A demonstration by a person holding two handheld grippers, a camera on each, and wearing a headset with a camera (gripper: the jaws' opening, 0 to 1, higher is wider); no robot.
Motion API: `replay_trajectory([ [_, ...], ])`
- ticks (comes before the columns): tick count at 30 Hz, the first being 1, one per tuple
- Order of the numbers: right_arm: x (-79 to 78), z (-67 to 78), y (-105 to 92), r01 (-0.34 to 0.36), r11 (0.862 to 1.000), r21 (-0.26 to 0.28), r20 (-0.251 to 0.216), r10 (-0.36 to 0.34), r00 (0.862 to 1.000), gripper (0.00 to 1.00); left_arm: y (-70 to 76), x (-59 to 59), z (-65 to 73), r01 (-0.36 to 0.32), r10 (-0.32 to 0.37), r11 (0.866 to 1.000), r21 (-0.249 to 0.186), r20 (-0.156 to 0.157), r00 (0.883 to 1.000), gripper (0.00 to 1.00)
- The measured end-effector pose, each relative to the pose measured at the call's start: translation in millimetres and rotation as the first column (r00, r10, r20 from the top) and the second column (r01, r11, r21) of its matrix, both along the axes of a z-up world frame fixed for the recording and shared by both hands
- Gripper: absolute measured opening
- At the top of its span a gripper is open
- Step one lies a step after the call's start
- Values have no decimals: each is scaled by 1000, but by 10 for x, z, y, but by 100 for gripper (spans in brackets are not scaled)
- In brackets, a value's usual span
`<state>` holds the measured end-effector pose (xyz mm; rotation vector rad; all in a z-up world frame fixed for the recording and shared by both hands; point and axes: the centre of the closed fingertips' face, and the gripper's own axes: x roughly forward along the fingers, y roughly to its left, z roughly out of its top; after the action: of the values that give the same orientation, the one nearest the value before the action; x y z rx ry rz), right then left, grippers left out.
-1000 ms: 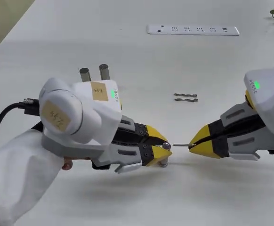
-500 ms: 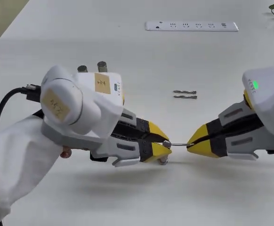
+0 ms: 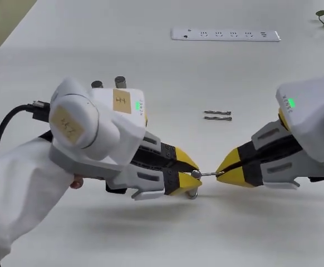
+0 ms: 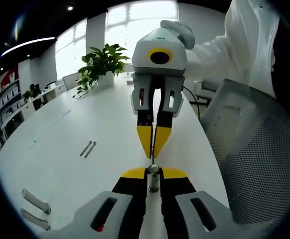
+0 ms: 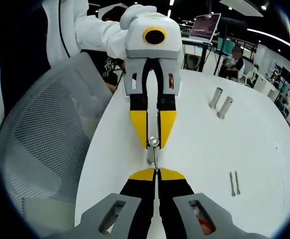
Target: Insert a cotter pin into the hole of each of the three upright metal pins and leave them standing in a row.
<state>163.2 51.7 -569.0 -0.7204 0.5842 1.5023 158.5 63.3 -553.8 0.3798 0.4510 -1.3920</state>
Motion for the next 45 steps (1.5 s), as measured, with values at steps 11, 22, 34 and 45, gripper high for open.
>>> replay_trajectory([
  [11, -73, 1, 110, -36, 999, -17, 6, 36, 999, 0, -18, -15, 2, 14, -14, 1000, 2, -4, 1000, 6],
  [22, -96, -10, 160, -28, 1000, -12, -5, 28, 1000, 0, -36, -17, 0, 23, -23, 1000, 8, -8, 1000, 6],
  [34, -143, 2, 83, -2, 1000, -16, -40, 1, 999, 3, -41, -8, -1, 18, -18, 1000, 9, -11, 1000, 6],
  [45, -84, 117, 48, 46, 999, 6, -37, -46, 998, 0, -48, -12, -4, 16, -16, 1000, 10, -8, 1000, 6],
])
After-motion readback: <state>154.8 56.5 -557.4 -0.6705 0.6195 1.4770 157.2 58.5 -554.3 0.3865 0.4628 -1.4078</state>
